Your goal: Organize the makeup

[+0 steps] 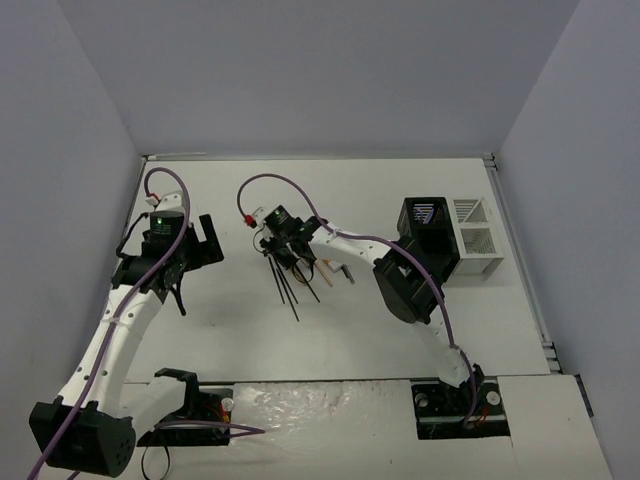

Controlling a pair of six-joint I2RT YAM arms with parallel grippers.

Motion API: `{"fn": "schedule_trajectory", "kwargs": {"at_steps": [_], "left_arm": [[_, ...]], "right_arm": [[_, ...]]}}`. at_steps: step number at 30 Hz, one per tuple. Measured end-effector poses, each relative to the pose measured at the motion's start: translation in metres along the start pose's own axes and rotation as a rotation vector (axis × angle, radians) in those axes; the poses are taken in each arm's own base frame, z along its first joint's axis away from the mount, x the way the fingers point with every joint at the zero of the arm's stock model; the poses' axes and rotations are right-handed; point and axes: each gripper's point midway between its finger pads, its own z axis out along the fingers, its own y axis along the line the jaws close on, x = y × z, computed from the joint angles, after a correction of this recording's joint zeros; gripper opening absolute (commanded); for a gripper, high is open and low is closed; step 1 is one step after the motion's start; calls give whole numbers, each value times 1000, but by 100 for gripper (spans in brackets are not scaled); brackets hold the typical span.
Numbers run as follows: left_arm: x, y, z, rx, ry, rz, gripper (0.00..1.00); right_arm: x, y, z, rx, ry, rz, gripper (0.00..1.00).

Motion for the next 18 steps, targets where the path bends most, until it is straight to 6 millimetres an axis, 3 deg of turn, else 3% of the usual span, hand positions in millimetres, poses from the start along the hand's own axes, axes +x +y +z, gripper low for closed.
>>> {"fn": "schedule_trajectory", "kwargs": {"at_steps": [9, 18], "left_arm": [[-2, 5, 1, -12, -6, -8, 89], [-3, 8, 2, -21, -8, -16, 89]], "right_arm": [[-2, -2, 15, 12, 10, 1, 18], [-2, -4, 17, 20, 12, 7, 0]]}}
